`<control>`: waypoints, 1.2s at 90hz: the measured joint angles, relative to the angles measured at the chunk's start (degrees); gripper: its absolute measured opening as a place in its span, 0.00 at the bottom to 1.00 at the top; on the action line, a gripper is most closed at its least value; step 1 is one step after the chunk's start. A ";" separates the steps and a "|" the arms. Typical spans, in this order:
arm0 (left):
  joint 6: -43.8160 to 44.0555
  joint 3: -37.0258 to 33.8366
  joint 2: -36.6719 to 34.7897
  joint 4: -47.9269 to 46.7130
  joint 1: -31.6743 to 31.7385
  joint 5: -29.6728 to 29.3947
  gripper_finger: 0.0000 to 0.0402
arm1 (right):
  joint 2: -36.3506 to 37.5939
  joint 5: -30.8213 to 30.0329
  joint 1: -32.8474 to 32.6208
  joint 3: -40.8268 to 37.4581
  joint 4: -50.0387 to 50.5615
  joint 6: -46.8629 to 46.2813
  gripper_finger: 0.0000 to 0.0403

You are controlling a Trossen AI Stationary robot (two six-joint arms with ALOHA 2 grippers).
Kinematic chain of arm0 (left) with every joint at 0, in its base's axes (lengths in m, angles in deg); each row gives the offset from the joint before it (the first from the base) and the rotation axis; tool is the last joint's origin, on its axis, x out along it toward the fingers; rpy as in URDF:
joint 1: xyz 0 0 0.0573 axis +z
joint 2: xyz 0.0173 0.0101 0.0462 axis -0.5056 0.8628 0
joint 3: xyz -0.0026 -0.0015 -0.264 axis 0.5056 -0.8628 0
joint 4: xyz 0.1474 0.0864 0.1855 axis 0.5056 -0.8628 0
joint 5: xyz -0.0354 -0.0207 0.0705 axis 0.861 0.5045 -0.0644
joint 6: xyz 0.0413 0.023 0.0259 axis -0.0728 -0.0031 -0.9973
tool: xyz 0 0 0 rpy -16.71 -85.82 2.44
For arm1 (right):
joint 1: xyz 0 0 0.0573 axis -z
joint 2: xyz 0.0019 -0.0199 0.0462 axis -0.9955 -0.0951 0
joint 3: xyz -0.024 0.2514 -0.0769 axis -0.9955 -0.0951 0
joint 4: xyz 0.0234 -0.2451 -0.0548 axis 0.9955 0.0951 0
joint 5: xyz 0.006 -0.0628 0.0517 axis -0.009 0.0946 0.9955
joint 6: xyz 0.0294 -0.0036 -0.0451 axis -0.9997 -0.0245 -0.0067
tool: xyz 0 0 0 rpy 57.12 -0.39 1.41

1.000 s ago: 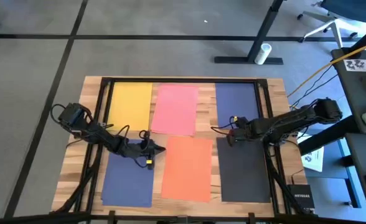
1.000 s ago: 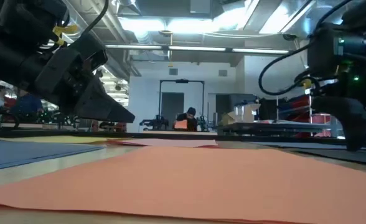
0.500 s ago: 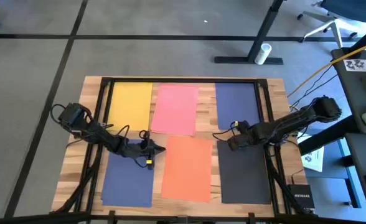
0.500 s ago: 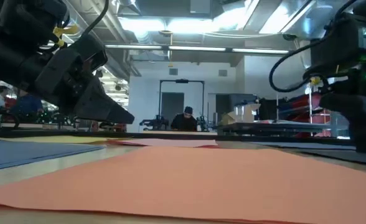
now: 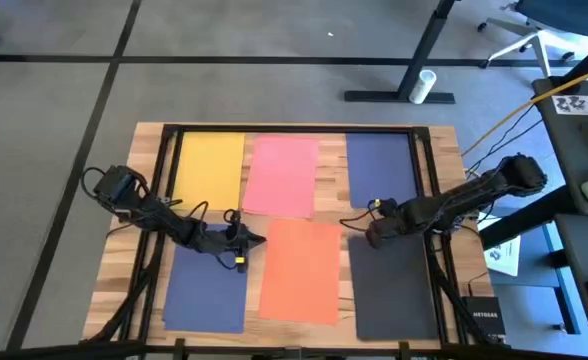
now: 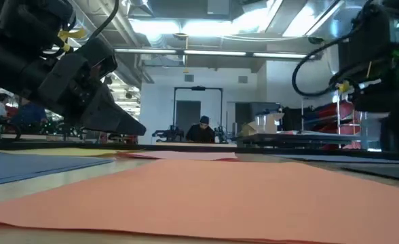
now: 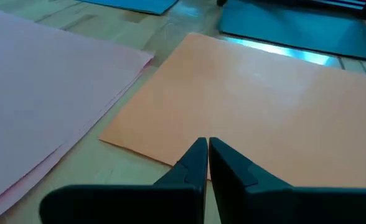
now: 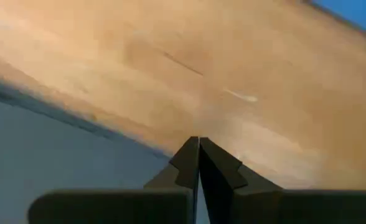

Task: Organize paper
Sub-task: Stack the black paper on top of the black paper, then stack the violet paper on top of the stacked violet papers

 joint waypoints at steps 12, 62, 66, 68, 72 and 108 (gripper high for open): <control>0.36 -0.02 0.00 0.08 0.00 0.00 0.00 | 0.02 -4.56 0.17 3.08 0.39 5.44 0.00; -1.36 0.00 0.02 2.66 0.13 -0.02 0.02 | -10.10 -17.32 5.92 5.69 -17.82 43.50 0.20; -1.37 0.00 0.02 2.55 0.13 -0.02 0.03 | -11.28 -18.12 6.91 5.69 -18.86 44.74 0.24; -1.37 0.00 0.02 2.43 0.13 -0.02 0.03 | -11.86 -18.52 7.40 5.69 -19.34 45.53 0.26; -1.37 -0.01 0.02 2.36 0.11 -0.02 0.03 | -12.72 -19.03 8.24 5.69 -20.10 46.69 0.29; -1.41 0.00 0.02 0.80 0.13 -0.02 0.03 | -18.47 -18.84 12.90 5.90 -23.70 58.03 0.33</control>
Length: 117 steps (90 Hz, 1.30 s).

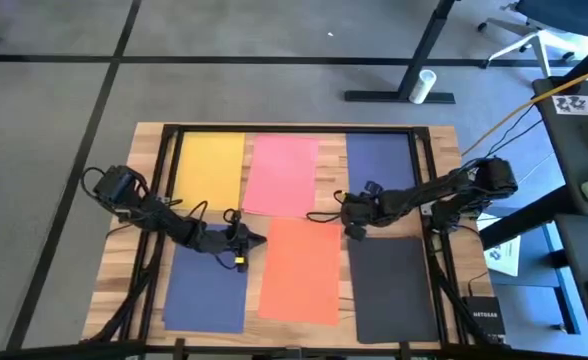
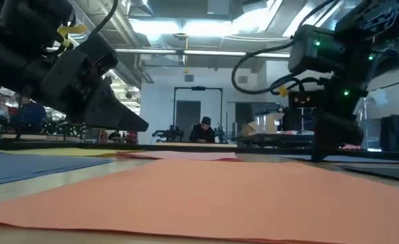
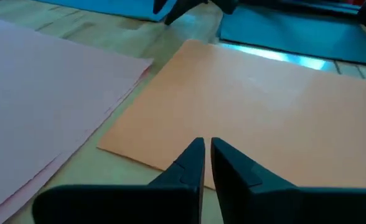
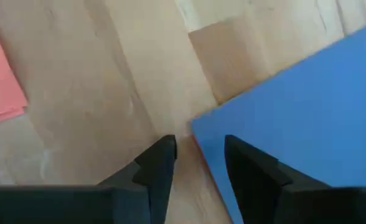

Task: Organize paper
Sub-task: Stack the violet paper on top of the stacked violet papers

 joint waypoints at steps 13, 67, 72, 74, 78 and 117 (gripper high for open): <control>0.00 -0.02 0.00 -0.49 0.01 0.00 0.03 | -0.35 0.36 0.93 0.00 -0.84 0.20 0.27; -0.03 -0.02 0.00 -0.40 0.01 0.00 0.03 | 1.72 3.10 1.28 4.06 4.28 -0.20 0.00; 0.00 0.00 0.00 -0.38 0.00 0.00 0.03 | 1.99 3.86 1.28 5.65 6.26 -0.19 0.00; 0.00 0.00 0.00 -0.38 -0.01 0.00 0.03 | 1.99 4.34 1.28 6.33 6.97 -0.20 0.00; 0.02 -0.01 0.00 -0.39 0.01 0.00 0.03 | 1.99 5.14 1.24 7.78 7.70 -0.13 0.00; 0.29 0.00 0.00 -0.33 0.01 -0.01 0.03 | 1.29 3.22 0.15 6.83 9.23 4.28 0.17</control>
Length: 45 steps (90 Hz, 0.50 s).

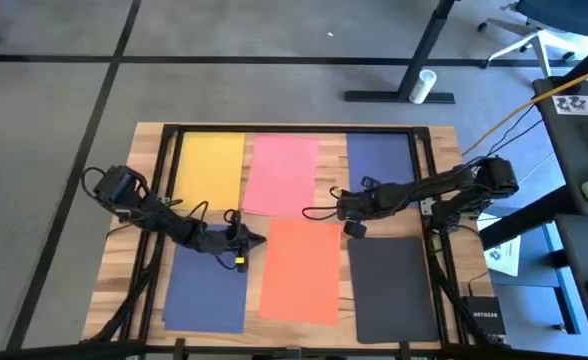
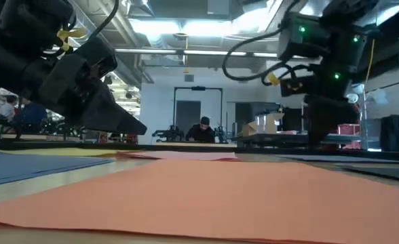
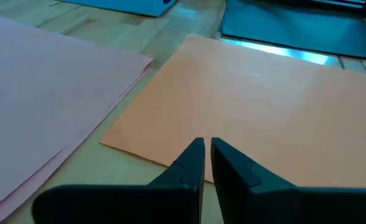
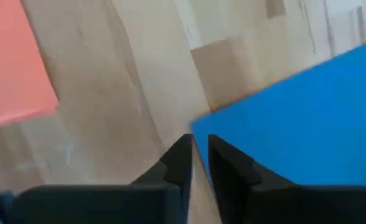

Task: Organize paper
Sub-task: Stack the violet paper on top of the stacked violet papers

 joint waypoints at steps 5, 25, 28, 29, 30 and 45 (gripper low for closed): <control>0.04 0.00 0.00 -0.01 0.00 -0.01 0.03 | -0.17 -0.72 0.00 -0.80 -0.40 0.18 0.22; -0.16 -0.01 0.00 -0.06 -0.02 0.00 0.03 | -2.36 -2.65 0.00 -1.36 -4.13 3.00 0.31; -0.16 0.00 0.00 -0.07 0.00 -0.01 0.03 | -2.99 -2.63 0.00 -1.36 -4.35 3.17 0.31; -0.16 0.00 0.00 -0.06 0.00 -0.01 0.03 | -3.17 -2.62 0.00 -1.36 -4.38 3.20 0.31; -0.15 0.00 0.00 -0.05 -0.01 -0.01 0.03 | -3.31 -2.61 0.00 -1.36 -4.39 3.20 0.31; -0.01 0.00 0.00 -0.38 0.00 0.00 0.03 | -6.09 -3.10 -0.11 -1.10 -4.68 3.22 0.31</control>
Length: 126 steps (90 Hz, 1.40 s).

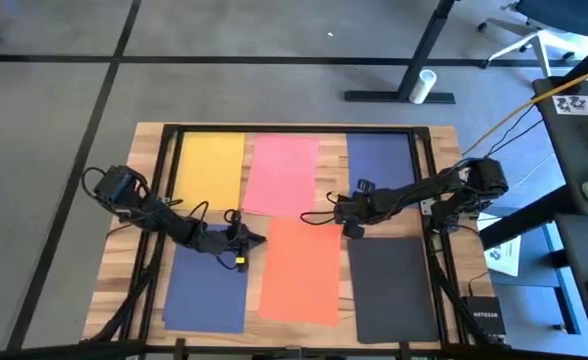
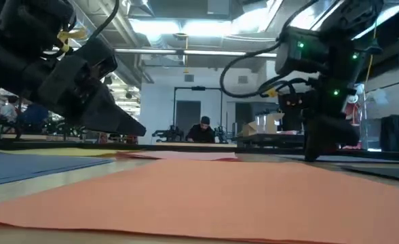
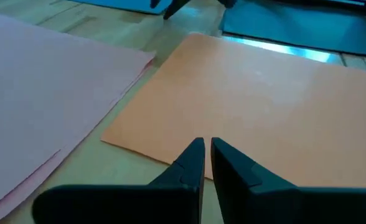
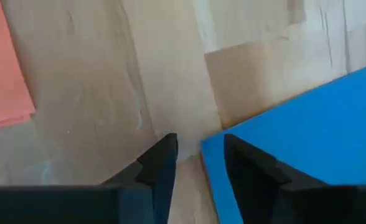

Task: Organize paper
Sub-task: Stack the violet paper on top of the stacked violet papers

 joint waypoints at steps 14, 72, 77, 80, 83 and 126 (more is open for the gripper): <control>0.18 0.00 0.00 -0.69 0.00 -0.01 0.03 | -1.29 -1.59 0.31 0.00 0.26 -0.26 0.29; 0.21 0.00 0.00 -0.83 -0.02 0.01 0.03 | 1.08 0.05 1.66 5.44 4.43 -1.77 0.00; 0.20 0.00 0.00 -0.83 -0.02 0.01 0.03 | 1.59 0.94 1.64 6.43 5.67 -1.75 0.00; 0.20 0.00 0.00 -0.81 -0.02 0.01 0.03 | 1.96 1.60 1.64 7.20 6.10 -1.73 0.00; 0.20 0.00 0.00 -0.81 0.00 0.01 0.03 | 2.37 2.10 1.62 8.03 6.49 -1.75 0.00; -2.91 0.02 0.00 1.21 -0.09 -0.01 0.03 | 3.34 9.30 -2.48 10.88 9.58 -4.12 0.00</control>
